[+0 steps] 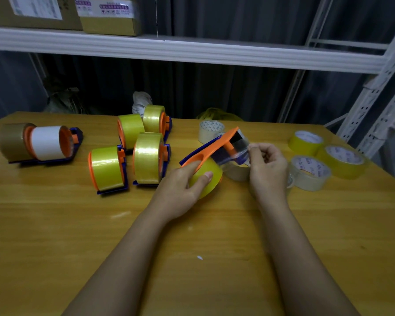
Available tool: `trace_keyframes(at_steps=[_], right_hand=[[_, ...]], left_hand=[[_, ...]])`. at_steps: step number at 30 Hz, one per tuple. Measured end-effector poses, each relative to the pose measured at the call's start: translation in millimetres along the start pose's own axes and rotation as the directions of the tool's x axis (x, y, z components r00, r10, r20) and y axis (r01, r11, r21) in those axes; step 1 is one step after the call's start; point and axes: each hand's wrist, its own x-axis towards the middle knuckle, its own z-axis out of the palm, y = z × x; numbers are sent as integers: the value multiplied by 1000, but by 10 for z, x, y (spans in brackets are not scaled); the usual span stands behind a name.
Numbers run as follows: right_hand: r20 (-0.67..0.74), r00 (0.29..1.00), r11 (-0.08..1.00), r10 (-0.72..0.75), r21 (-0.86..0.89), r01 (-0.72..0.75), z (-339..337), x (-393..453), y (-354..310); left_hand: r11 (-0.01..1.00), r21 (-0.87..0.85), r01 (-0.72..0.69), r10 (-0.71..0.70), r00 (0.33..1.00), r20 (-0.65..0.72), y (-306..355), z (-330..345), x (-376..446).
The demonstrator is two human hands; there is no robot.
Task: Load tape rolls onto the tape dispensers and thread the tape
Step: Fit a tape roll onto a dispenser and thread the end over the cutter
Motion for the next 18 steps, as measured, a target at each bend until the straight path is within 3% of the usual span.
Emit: trace_keyframes(at_steps=[9, 18], right_hand=[[-6, 991, 988, -134, -77, 134, -1, -1, 50], [10, 982, 977, -189, -100, 189, -18, 30, 79]], left_hand=[[996, 89, -22, 19, 999, 35, 38, -56, -32], [998, -58, 18, -19, 1000, -9, 13, -19, -4]])
